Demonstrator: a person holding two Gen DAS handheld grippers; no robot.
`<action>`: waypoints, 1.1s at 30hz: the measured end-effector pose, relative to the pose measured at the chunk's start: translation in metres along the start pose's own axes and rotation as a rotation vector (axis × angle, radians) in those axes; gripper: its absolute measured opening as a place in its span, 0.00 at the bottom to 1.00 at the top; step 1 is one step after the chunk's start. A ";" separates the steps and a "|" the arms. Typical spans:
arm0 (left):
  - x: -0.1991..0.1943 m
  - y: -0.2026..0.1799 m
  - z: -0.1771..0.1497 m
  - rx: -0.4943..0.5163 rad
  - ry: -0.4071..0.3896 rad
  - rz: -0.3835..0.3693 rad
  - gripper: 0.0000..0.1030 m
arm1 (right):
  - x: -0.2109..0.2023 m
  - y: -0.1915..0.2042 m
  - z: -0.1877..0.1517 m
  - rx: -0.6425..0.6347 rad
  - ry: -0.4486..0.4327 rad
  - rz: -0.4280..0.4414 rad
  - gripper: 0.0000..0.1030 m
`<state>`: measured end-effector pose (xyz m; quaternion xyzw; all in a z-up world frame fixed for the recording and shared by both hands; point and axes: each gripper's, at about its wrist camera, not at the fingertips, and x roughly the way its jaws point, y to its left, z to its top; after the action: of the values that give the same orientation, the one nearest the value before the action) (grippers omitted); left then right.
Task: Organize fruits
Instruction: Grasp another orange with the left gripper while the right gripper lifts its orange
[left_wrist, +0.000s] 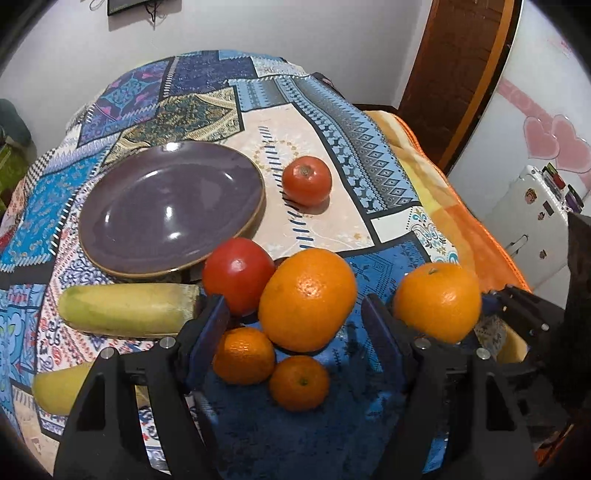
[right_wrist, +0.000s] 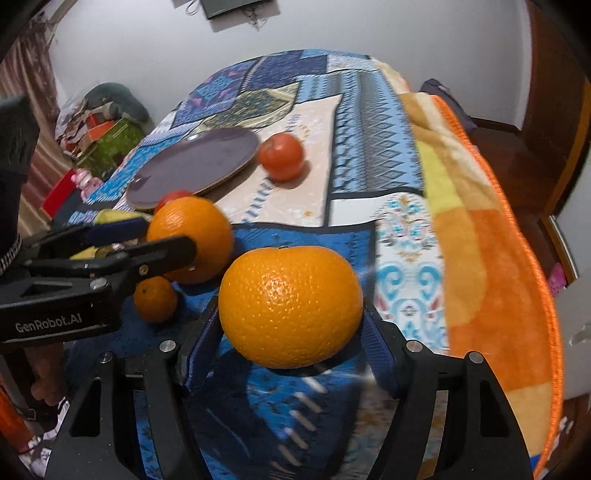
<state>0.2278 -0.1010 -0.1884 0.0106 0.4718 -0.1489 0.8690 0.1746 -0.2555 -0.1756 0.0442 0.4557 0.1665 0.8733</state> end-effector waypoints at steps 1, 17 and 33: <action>0.001 -0.001 0.000 0.001 0.007 -0.003 0.72 | -0.002 -0.003 0.000 0.005 -0.005 -0.007 0.65; 0.014 -0.026 -0.004 0.073 -0.008 0.121 0.57 | -0.016 -0.025 0.007 0.089 -0.051 -0.011 0.65; -0.026 -0.009 -0.014 0.025 -0.021 0.012 0.55 | -0.029 -0.012 0.013 0.061 -0.084 -0.003 0.65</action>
<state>0.2006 -0.1010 -0.1732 0.0226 0.4608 -0.1497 0.8745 0.1730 -0.2752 -0.1477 0.0769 0.4235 0.1492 0.8902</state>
